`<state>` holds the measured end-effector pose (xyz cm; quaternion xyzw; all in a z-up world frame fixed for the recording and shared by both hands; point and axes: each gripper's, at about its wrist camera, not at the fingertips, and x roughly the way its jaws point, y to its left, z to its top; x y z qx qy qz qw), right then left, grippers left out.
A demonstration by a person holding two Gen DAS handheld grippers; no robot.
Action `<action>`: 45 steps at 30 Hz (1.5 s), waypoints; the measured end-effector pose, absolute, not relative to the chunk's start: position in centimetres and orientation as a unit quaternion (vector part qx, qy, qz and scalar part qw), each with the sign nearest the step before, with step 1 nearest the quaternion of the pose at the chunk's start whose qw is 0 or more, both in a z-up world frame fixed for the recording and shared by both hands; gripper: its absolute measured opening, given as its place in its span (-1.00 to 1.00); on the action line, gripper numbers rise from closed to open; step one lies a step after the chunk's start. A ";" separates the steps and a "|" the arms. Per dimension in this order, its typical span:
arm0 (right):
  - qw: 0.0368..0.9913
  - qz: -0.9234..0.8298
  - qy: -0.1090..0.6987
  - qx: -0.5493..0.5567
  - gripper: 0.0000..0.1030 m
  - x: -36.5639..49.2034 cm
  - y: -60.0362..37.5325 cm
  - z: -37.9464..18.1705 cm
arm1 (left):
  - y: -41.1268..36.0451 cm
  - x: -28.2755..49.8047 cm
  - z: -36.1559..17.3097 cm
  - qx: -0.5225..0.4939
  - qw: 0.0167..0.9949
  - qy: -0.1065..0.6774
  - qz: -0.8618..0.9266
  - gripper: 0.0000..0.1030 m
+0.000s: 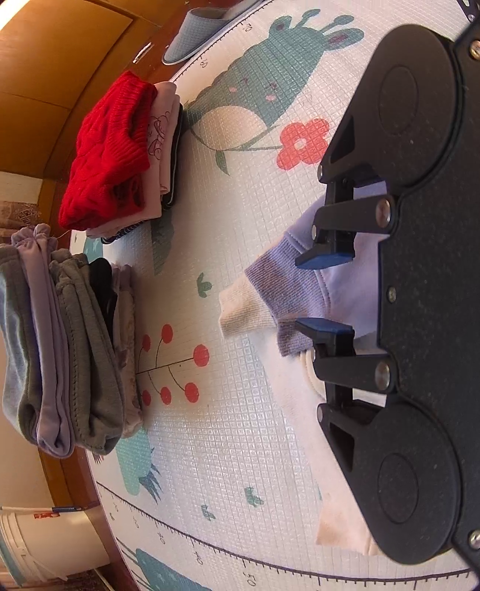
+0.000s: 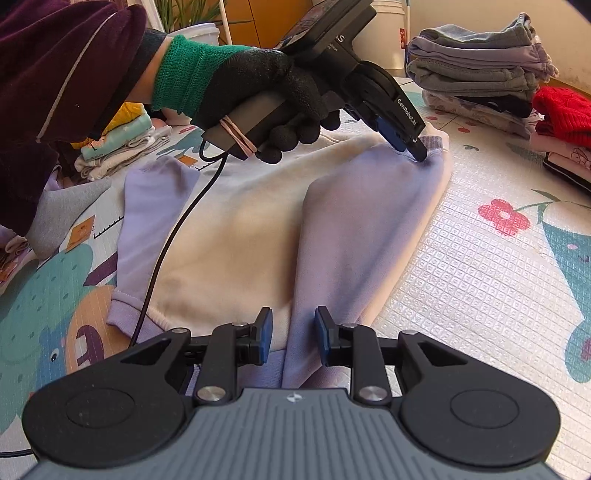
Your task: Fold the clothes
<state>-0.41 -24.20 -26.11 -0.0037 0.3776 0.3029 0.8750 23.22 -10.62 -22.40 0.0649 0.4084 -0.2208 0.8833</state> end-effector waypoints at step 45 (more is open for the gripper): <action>0.821 0.160 0.540 -0.093 -0.71 12.0 -20.8 -22.1 | 2.0 13.6 -26.9 -0.382 0.793 0.458 -0.124 -0.14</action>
